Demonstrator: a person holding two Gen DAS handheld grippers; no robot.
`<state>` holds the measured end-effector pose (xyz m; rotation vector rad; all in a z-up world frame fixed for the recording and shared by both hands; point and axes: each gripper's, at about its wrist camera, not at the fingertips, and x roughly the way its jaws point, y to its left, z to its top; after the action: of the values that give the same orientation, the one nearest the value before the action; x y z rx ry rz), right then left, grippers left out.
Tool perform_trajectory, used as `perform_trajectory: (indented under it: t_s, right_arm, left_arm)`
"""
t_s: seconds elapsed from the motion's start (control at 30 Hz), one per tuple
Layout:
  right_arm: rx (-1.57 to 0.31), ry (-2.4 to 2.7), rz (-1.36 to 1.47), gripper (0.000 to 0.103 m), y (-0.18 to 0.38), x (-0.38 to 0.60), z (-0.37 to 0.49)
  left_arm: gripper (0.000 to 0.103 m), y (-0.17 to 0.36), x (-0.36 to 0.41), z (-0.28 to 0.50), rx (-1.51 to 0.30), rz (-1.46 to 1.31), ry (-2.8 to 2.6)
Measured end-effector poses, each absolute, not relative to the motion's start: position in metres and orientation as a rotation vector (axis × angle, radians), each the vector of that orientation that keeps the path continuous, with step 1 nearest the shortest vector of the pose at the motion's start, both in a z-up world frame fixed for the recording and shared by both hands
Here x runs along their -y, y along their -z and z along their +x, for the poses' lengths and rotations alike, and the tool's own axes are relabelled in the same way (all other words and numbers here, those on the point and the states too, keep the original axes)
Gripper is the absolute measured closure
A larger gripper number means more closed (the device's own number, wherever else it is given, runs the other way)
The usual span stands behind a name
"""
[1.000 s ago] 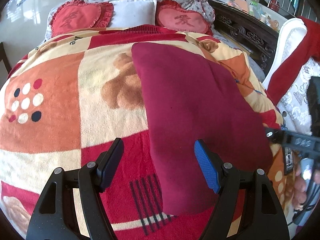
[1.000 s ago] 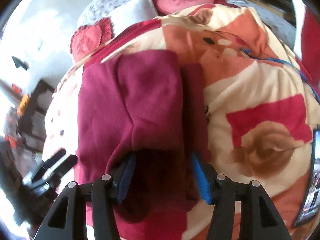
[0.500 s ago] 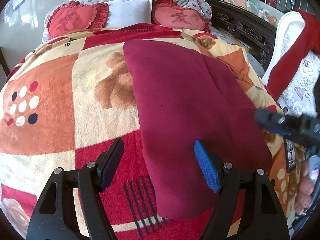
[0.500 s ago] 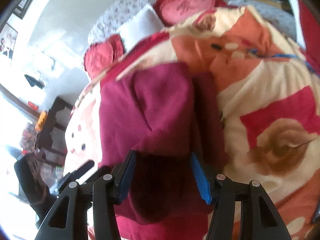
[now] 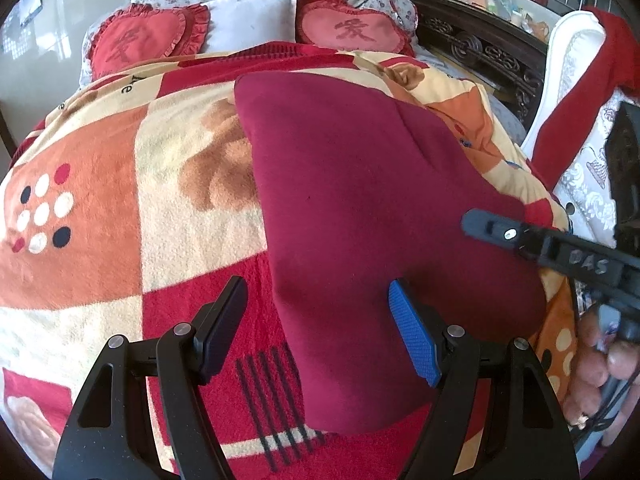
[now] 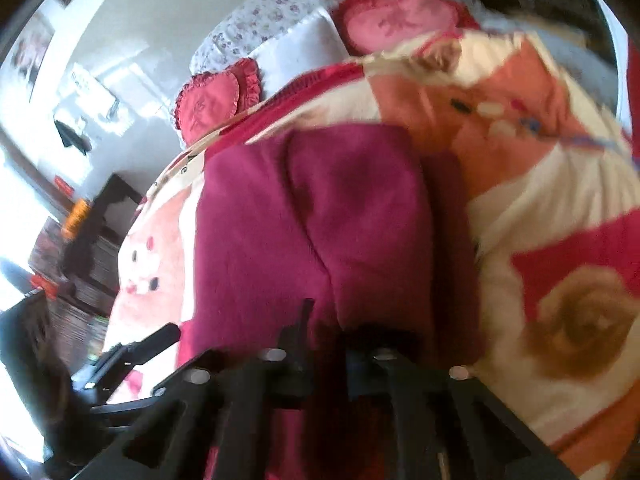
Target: Fold small clothes
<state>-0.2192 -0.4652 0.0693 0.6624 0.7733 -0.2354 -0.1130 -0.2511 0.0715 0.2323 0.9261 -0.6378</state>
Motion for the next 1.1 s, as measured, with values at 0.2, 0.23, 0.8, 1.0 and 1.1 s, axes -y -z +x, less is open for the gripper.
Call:
perform_trajectory:
  t_s: [0.2,0.23,0.8,1.0,1.1]
  right_arm:
    - [-0.754,0.283,0.602,0.096,-0.077,0.464,-0.238]
    - [-0.776,0.297,0.607,0.096,-0.068,0.465,-0.236]
    - [-0.676,0.377,0.550,0.035,-0.095,0.493,-0.242]
    - [-0.773,0.332,0.642,0.032,-0.057,0.527,-0.199]
    - [-0.743,0.305,0.690,0.024,-0.044,0.532,-0.200]
  left_arm:
    - [0.029,-0.066,0.252,-0.112,-0.942,0.221,0.656]
    - [0.029,-0.064,0.253,-0.111,-0.952,0.224,0.661]
    - [0.029,-0.081,0.248,-0.071,-0.969,0.127,0.706]
    - [0.025,-0.065,0.257,-0.052,-1.031,0.051,0.762]
    - [0.021,-0.051,0.264,-0.044,-1.068,0.027,0.779]
